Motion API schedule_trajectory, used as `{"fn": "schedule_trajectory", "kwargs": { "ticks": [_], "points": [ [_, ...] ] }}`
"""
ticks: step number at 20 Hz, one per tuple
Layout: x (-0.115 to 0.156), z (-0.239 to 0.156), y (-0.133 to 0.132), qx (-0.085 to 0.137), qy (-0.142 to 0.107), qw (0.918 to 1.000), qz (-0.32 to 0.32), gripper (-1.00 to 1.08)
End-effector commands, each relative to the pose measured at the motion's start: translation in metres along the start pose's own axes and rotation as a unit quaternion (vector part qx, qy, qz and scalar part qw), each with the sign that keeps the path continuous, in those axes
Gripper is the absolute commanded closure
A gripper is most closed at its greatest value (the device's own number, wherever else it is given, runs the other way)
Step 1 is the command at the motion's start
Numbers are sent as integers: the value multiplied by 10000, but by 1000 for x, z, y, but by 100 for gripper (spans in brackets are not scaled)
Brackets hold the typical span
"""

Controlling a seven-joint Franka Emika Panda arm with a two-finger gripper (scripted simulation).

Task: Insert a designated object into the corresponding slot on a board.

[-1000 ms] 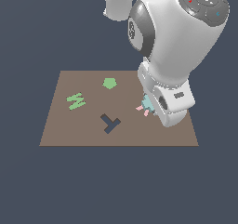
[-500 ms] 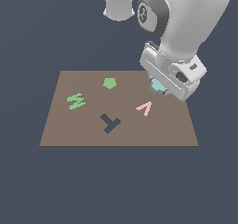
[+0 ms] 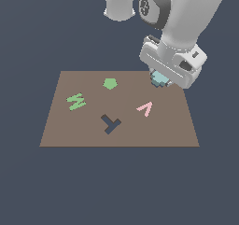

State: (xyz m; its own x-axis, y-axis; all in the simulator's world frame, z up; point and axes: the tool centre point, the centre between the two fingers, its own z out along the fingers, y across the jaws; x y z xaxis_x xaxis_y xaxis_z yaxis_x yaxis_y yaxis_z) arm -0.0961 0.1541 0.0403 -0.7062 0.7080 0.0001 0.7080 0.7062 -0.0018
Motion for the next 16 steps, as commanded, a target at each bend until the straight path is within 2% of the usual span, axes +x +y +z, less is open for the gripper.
{"fn": "schedule_trajectory", "kwargs": {
  "ticks": [1,14,15,16],
  "points": [
    [3,0,-2,-3,-3,10000,-74,108],
    [2,10,-2,-3,-4,10000,-64,108],
    [2,10,-2,-3,-4,10000,-64,-92],
    [2,10,-2,-3,-4,10000,-64,-92]
  ]
}}
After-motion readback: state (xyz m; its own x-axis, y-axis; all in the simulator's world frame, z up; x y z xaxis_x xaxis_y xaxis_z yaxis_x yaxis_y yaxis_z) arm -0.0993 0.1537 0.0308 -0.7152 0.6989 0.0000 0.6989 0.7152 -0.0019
